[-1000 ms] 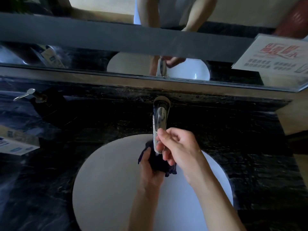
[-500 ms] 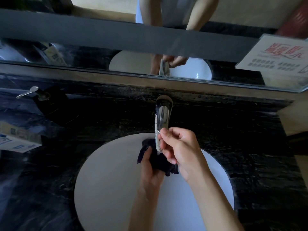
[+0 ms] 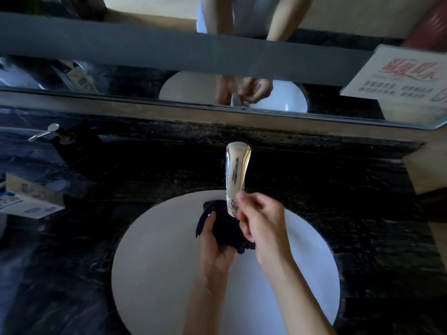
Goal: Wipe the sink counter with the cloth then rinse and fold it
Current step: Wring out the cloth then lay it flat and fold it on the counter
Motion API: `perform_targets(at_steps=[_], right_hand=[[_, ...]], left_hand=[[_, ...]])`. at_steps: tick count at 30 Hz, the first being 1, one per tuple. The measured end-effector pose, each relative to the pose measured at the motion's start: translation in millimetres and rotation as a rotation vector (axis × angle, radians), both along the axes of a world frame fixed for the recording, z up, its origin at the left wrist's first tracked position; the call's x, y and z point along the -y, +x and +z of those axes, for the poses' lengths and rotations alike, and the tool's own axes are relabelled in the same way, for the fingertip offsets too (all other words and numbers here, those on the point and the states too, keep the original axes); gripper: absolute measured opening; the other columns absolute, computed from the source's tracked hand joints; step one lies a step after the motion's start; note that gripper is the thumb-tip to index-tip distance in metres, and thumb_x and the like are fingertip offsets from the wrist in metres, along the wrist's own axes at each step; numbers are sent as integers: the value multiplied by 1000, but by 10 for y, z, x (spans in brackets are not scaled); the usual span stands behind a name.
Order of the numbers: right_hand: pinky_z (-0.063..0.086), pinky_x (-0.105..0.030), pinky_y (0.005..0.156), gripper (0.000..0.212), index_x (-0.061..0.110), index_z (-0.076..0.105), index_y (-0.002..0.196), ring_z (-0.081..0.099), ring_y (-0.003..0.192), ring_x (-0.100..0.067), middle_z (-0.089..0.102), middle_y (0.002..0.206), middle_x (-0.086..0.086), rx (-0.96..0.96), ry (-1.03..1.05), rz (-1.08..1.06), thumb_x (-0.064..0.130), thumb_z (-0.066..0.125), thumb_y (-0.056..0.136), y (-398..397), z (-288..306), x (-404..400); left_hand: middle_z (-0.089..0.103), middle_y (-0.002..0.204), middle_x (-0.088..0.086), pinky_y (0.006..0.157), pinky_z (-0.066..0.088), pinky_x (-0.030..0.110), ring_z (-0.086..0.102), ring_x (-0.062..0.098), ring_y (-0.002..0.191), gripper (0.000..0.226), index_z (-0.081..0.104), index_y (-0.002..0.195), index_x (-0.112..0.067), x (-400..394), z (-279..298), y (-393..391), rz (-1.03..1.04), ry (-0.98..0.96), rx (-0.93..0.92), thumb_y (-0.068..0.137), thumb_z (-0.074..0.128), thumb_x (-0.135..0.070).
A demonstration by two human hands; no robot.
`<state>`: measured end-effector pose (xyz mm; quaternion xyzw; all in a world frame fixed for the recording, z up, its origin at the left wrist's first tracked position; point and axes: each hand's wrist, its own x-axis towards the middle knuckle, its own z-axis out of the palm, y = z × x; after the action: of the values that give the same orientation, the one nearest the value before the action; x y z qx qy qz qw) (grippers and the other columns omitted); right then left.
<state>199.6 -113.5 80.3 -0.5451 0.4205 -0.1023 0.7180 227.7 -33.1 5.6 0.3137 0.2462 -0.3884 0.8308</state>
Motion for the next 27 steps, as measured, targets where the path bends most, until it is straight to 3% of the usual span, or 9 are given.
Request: perform_targets(at_steps=[3, 5, 7, 10, 13, 17, 22, 25, 27], right_hand=[[34, -22, 42, 22, 2, 60, 82, 43, 48, -14, 53, 63, -4, -64, 3, -328, 17, 67, 96, -203, -281, 34], [53, -32, 60, 30, 7, 65, 102, 65, 69, -21, 71, 87, -8, -164, 65, -327, 33, 72, 91, -324, -501, -24], [56, -45, 87, 57, 12, 65, 123, 72, 103, -31, 75, 114, -14, -127, 282, -171, 55, 70, 85, -382, -634, -121], [41, -51, 113, 65, 9, 58, 138, 60, 128, -33, 64, 137, -19, 23, 658, -79, 59, 48, 98, -413, -686, -270], [40, -47, 113, 60, 2, 56, 139, 58, 130, -36, 60, 139, -25, 123, 818, -126, 47, 47, 101, -432, -683, -340], [52, -47, 100, 41, 1, 58, 135, 65, 120, -38, 67, 128, -25, 91, 711, -133, 22, 55, 99, -467, -654, -388], [64, -44, 76, 28, 3, 64, 124, 73, 103, -38, 74, 114, -24, 13, 607, -125, 14, 56, 99, -484, -633, -490], [63, -45, 79, 26, 3, 65, 122, 73, 103, -38, 74, 113, -23, 11, 525, -147, 12, 58, 98, -487, -630, -494], [61, -48, 83, 26, 3, 64, 122, 73, 102, -38, 74, 113, -22, -11, 454, -131, 10, 57, 99, -478, -641, -479]], left_hand=[[72, 105, 22, 81, 48, 44, 69, 35, 88, 44, 76, 106, -6, -80, -32, 8, 109, -50, -136, 103, 41, -32], [69, 117, 25, 98, 51, 53, 68, 36, 104, 39, 63, 123, 0, -120, 4, -11, 176, -63, -199, 101, 48, -28], [71, 112, 26, 90, 55, 55, 71, 36, 100, 37, 61, 121, 1, -167, 62, -43, 205, -57, -211, 100, 50, -26], [70, 117, 28, 92, 55, 56, 64, 40, 115, 38, 62, 122, 1, -223, 120, -80, 213, -45, -267, 97, 56, -27], [71, 114, 27, 88, 55, 52, 66, 37, 110, 41, 61, 126, 0, -319, 88, -116, 193, 25, -253, 96, 58, -28], [71, 118, 24, 75, 61, 41, 72, 35, 104, 39, 59, 130, -4, -518, 43, -114, 135, 161, 7, 96, 57, -23], [76, 109, 9, 91, 54, 39, 72, 24, 104, 24, 64, 118, -17, -685, -46, -174, 49, 470, 343, 95, 63, -11], [72, 98, -9, 83, 49, 11, 69, 3, 93, 21, 65, 110, -25, -789, -139, -236, -221, 730, 658, 95, 65, -12], [68, 96, -18, 74, 45, 2, 68, 9, 95, 25, 61, 108, -32, -837, -169, -234, -370, 817, 812, 93, 67, -14]])
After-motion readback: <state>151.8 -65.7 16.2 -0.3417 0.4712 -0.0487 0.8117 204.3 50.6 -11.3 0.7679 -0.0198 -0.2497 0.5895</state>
